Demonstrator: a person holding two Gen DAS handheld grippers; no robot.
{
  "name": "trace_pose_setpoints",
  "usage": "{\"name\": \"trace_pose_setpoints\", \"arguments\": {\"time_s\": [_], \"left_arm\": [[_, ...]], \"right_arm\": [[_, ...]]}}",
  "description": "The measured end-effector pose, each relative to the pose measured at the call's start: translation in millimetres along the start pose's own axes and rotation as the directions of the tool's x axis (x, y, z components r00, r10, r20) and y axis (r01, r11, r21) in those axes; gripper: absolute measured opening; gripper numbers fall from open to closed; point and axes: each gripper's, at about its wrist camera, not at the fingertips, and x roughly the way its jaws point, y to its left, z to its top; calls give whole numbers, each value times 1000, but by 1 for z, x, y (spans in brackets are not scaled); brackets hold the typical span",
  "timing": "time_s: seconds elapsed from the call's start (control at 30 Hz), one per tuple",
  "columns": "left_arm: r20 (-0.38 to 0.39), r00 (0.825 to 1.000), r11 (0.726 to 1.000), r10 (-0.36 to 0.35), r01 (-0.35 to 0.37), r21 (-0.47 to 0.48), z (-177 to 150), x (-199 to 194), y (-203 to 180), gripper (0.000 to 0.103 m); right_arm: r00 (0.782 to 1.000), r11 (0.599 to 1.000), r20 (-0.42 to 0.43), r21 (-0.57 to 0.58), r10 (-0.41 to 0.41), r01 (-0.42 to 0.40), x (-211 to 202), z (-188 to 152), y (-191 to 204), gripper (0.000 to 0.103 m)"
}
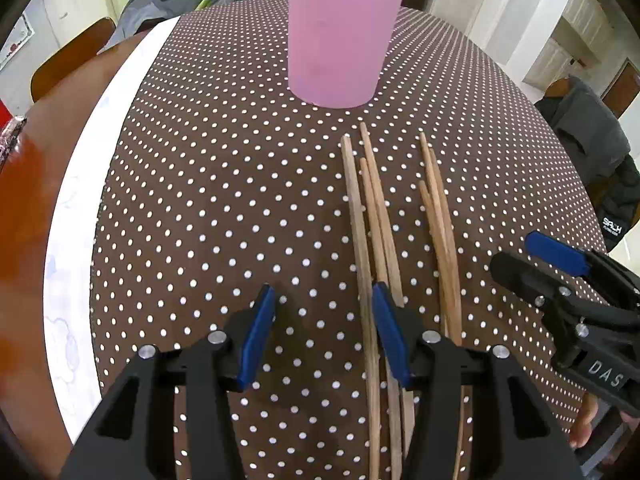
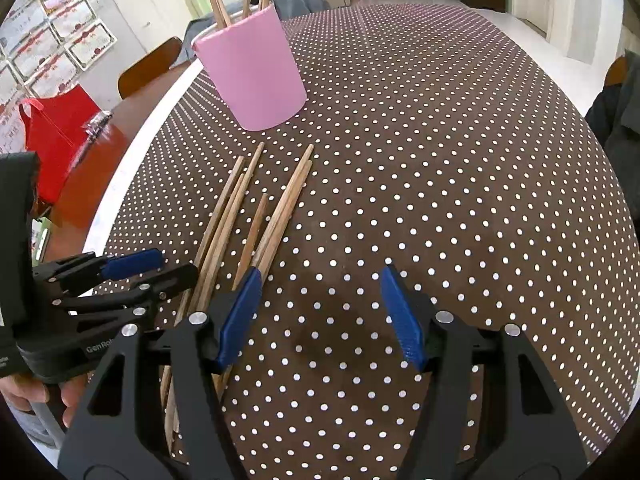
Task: Organize utensils
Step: 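Move both open grippers back down to the chopstick pile, then grasp a chopstick with the left gripper while the right gripper grasps another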
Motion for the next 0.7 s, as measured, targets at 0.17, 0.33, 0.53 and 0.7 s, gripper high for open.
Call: {"name": "trace_pose_setpoints", "arguments": {"time_s": [0.17, 0.33, 0.53, 0.7], "left_arm": [[17, 1000, 1000, 23, -23, -2, 5, 4, 1, 50], [41, 999, 999, 30, -29, -25, 4, 3, 13, 33], [43, 999, 998, 14, -12, -54, 4, 5, 25, 27], [45, 999, 998, 20, -18, -56, 7, 9, 27, 27]], "right_arm": [[999, 1000, -42, -24, -13, 12, 11, 12, 9, 59], [997, 999, -71, -32, -19, 17, 21, 18, 18, 50], [998, 999, -63, -28, -29, 28, 30, 24, 32, 49], [994, 994, -63, -71, -92, 88, 43, 29, 57, 49]]}}
